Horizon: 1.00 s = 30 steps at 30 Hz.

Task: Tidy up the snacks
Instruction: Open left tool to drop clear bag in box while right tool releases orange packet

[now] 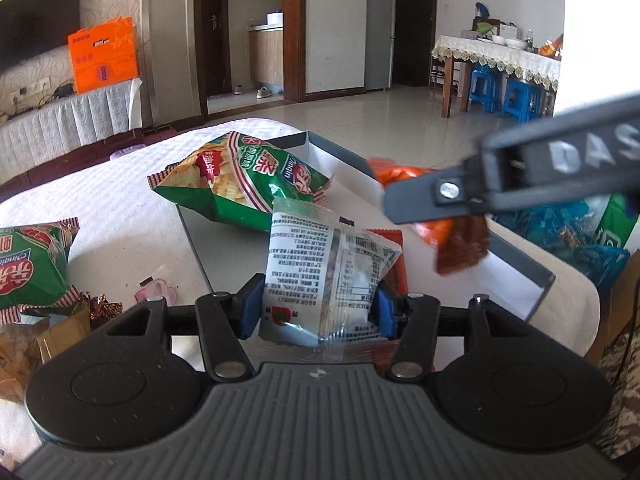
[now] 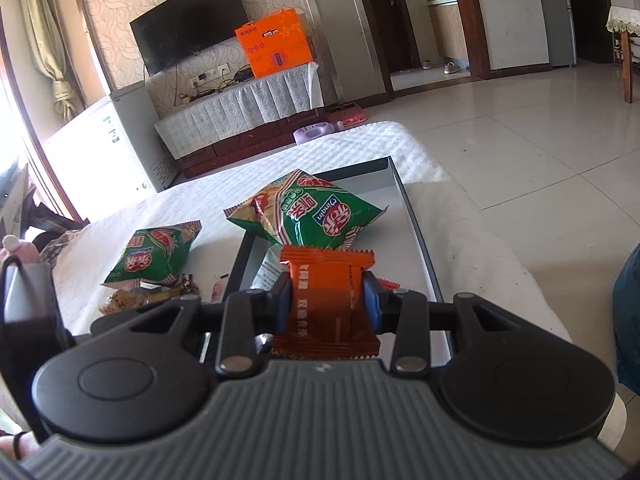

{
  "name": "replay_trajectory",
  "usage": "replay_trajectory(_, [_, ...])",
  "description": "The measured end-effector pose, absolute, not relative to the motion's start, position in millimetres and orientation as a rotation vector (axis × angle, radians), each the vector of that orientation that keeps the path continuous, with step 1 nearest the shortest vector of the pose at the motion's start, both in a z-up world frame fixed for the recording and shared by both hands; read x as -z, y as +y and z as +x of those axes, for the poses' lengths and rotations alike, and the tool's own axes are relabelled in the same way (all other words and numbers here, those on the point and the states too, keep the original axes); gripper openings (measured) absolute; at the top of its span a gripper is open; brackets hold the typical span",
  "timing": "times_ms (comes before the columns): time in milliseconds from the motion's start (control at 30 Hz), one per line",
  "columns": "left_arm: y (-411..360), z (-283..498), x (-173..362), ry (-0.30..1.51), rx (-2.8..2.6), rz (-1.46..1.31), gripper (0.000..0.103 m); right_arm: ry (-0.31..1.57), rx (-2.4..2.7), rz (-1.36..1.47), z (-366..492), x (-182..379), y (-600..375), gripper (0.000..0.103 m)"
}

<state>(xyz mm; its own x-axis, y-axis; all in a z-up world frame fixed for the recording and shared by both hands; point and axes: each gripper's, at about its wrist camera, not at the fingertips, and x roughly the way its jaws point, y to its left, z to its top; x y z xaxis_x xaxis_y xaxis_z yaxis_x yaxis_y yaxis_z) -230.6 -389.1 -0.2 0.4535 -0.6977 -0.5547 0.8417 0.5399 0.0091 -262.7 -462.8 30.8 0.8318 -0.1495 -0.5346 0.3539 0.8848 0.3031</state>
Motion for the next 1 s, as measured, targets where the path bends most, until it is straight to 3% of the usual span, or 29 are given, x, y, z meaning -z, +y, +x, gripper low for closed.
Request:
replay_trajectory(400, [-386, -238, 2, 0.519, 0.991, 0.320, 0.066, 0.568, 0.278, 0.379, -239, -22, -457, 0.040])
replay_trajectory(600, [-382, -243, 0, 0.505, 1.011, 0.308, 0.081, 0.594, 0.280, 0.371, -231, -18, -455, 0.040])
replay_trajectory(1000, [-367, -250, -5, 0.446, 1.006, 0.298, 0.086, 0.622, 0.289, 0.395, -229, -10, -456, 0.040])
